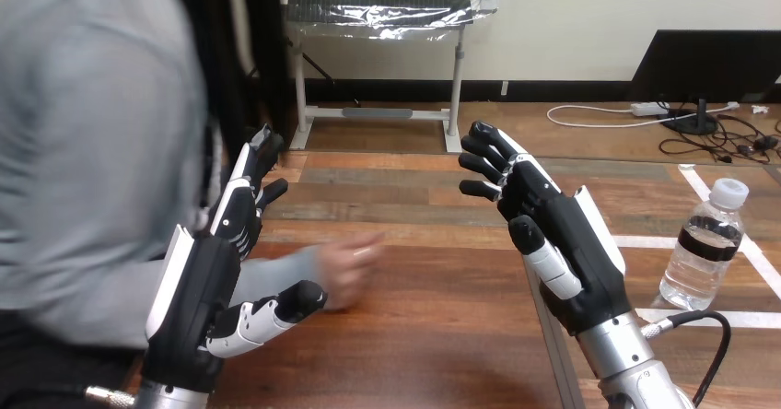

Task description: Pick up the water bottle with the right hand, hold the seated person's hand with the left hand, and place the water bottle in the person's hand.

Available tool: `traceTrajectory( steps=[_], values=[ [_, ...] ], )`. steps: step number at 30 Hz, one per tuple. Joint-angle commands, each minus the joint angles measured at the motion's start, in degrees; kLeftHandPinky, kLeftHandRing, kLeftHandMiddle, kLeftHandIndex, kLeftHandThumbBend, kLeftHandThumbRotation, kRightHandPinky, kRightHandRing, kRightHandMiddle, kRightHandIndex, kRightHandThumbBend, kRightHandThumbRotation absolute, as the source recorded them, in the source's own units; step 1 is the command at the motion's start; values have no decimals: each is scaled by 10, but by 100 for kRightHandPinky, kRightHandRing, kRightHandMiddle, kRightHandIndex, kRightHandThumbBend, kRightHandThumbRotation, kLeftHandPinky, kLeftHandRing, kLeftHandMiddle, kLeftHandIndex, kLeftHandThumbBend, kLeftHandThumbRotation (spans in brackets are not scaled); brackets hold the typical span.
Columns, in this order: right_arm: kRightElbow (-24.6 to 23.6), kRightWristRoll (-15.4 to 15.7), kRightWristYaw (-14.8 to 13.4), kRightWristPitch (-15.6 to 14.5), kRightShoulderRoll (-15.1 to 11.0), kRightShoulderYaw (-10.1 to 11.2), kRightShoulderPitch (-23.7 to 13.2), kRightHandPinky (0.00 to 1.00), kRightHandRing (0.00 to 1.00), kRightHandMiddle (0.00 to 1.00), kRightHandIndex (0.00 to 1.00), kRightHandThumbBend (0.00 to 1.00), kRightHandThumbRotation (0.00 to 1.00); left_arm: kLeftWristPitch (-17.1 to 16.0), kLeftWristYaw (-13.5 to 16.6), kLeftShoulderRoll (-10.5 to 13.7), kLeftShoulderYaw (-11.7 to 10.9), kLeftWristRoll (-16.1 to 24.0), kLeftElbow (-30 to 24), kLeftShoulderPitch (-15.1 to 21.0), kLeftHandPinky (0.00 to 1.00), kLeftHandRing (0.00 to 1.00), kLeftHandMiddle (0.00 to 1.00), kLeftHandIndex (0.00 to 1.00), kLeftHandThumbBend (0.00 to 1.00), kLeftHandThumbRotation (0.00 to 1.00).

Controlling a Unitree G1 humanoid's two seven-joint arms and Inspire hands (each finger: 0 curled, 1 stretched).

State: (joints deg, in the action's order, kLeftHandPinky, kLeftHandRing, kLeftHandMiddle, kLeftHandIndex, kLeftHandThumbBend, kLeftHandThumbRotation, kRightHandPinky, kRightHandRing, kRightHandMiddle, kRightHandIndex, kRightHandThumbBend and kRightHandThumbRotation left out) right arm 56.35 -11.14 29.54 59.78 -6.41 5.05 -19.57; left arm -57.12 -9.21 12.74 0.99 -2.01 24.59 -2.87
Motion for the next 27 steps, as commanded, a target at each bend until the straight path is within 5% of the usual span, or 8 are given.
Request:
traceTrajectory(
  steps=[1, 27],
  values=[
    [-23, -9, 1, 19, -2, 9, -15, 82, 89, 90, 92, 100, 84, -11, -4, -3, -8, -6, -4, 25, 93, 99, 100, 100, 100, 74],
    [-16, -10, 5, 25, 0, 9, -16, 83, 89, 91, 92, 100, 83, -13, -1, -3, -17, 3, -7, 18, 93, 98, 100, 100, 100, 77]
  ],
)
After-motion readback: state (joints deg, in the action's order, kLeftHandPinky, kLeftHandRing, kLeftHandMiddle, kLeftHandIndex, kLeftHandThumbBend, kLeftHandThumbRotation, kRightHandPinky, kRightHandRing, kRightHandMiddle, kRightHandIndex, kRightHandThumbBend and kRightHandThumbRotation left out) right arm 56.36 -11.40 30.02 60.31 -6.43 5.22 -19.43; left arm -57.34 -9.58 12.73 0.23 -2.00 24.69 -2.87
